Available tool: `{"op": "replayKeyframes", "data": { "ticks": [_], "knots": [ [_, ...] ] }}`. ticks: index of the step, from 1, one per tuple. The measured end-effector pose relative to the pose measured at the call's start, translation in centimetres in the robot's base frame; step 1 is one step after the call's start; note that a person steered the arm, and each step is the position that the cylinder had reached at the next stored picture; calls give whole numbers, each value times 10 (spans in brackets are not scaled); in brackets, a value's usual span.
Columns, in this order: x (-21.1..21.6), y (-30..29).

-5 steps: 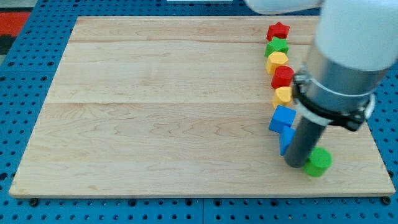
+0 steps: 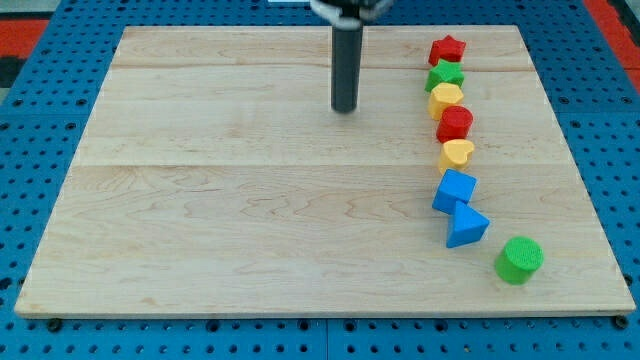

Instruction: Drag the red star to the top right of red circle

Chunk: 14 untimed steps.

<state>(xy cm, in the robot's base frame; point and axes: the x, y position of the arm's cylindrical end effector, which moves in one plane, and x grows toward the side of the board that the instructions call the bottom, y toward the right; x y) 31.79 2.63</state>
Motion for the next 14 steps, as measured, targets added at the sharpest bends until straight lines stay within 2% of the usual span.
{"op": "replayKeyframes", "data": {
  "ticks": [1,2,5,7,10,12,14],
  "knots": [
    [-90,8],
    [-125,55],
    [-113,137],
    [-68,137],
    [-26,137],
    [-81,148],
    [-11,161]
  ]
}}
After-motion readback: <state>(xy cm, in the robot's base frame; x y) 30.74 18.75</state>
